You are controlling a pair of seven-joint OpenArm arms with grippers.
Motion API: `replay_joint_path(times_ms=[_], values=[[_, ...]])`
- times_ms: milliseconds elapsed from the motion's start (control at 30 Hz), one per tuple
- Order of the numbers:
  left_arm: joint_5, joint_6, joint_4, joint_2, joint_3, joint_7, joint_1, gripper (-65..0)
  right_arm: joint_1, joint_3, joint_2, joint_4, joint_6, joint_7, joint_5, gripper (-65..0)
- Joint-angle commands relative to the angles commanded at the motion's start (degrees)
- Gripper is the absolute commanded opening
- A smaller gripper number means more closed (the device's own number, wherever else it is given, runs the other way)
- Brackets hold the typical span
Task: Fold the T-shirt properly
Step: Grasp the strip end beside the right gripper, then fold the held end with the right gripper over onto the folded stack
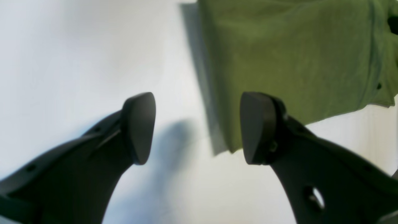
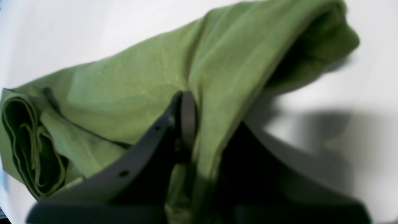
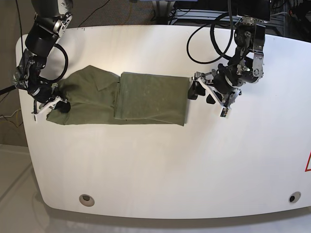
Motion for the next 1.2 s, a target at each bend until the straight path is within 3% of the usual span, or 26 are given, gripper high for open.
replay_joint_path(times_ms=[233, 433, 567, 767, 967, 1200], values=[[-0.2, -0.1, -0.5, 0.0, 0.0, -1.0, 0.2, -24.5, 0.6, 0.1, -2.6, 2.0, 0.0, -1.0, 0.5, -65.0], [-0.1, -0.1, -0.6, 0.0, -0.4, -1.0, 0.4, -24.5, 0.2, -0.1, -4.8, 9.3, 0.0, -4.3, 2.7, -65.0], [0.1, 0.0, -0.3, -0.2, -0.4, -0.9, 0.8, -24.2, -1.8, 0.1, -7.1, 18.7, 0.0, -10.0, 9.3, -65.0], [0.1, 0.1, -0.4, -0.1, -0.5, -1.0, 0.9, -24.0, -3.5, 0.1, -9.8, 26.3, 0.0, -13.4, 13.7, -65.0], [0.1, 0.0, -1.0, -0.2, -0.2, -1.2, 0.8, -24.3, -5.2, -0.1, -14.3, 36.2, 0.0, -12.4, 11.7, -65.0], [0.2, 0.0, -1.0, -0.2, -0.1, -1.1, 1.1, -24.3, -5.4, -2.3, -16.8, 39.4, 0.0, -10.8, 9.5, -65.0]])
